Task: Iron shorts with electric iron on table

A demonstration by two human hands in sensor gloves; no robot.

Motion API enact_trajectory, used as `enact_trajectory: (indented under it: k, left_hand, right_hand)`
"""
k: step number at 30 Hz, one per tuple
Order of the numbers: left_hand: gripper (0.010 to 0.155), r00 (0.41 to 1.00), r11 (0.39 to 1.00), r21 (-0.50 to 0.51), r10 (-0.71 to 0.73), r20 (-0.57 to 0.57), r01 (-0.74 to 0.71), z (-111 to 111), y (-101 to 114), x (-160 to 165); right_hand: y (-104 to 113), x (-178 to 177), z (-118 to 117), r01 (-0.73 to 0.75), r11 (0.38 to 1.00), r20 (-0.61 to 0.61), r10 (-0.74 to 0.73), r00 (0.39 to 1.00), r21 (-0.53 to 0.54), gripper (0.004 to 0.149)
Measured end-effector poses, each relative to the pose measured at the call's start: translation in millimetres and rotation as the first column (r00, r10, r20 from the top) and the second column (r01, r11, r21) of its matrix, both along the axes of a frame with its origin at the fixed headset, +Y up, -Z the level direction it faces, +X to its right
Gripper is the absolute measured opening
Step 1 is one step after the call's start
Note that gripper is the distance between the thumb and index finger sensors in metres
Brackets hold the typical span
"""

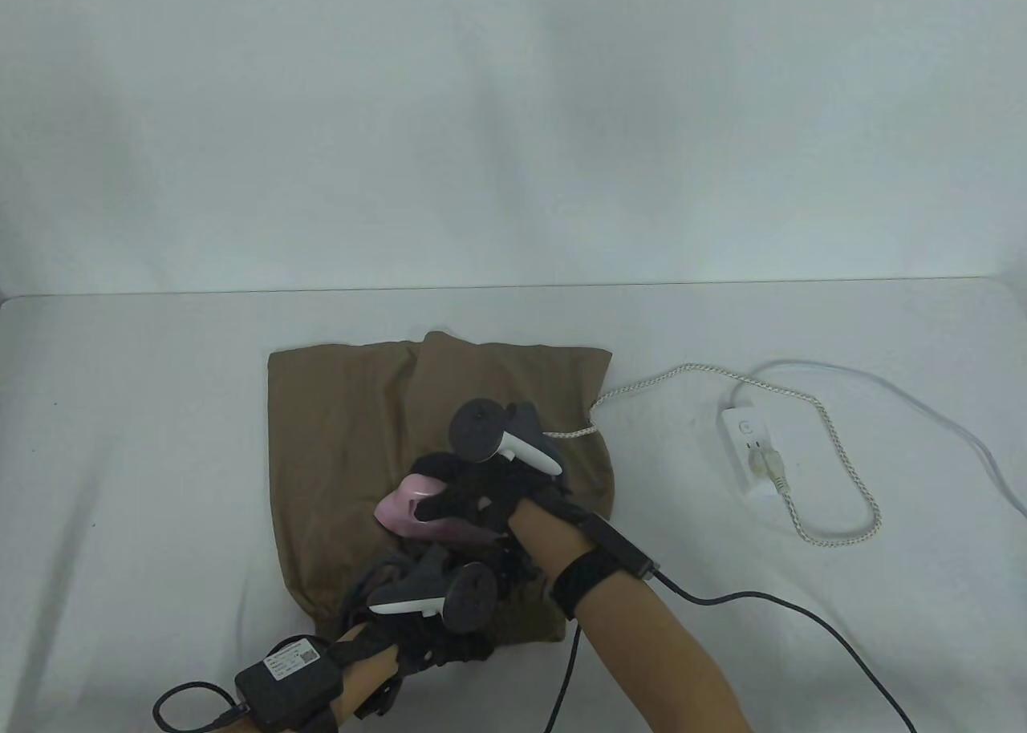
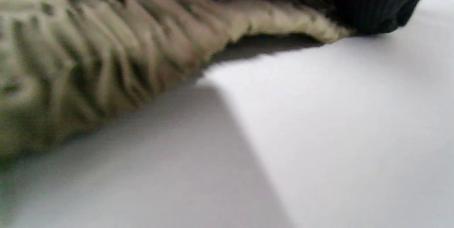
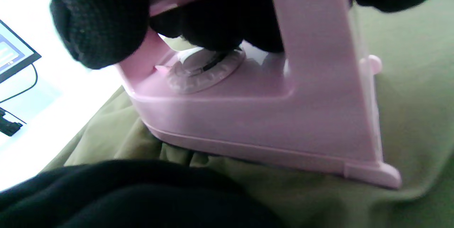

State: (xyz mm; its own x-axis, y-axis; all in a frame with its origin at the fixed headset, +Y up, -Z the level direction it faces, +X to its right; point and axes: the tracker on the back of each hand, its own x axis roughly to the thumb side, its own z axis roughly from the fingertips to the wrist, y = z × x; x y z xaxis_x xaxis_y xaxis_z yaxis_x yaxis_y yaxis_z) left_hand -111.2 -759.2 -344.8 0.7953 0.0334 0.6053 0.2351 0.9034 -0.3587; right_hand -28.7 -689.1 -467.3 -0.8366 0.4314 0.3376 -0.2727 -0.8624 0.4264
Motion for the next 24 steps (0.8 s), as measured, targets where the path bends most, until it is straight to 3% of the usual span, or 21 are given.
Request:
enact_trajectory:
  k: [24]
  left_hand:
    - [0.084,1.000,1.000,0.000,-0.005,0.003,0.005,0.0,0.2,0.9]
  right_hand:
    - [3.4,90.2,13.6,-0.075,0.997,0.098,0.078,0.992,-0.036,0.067]
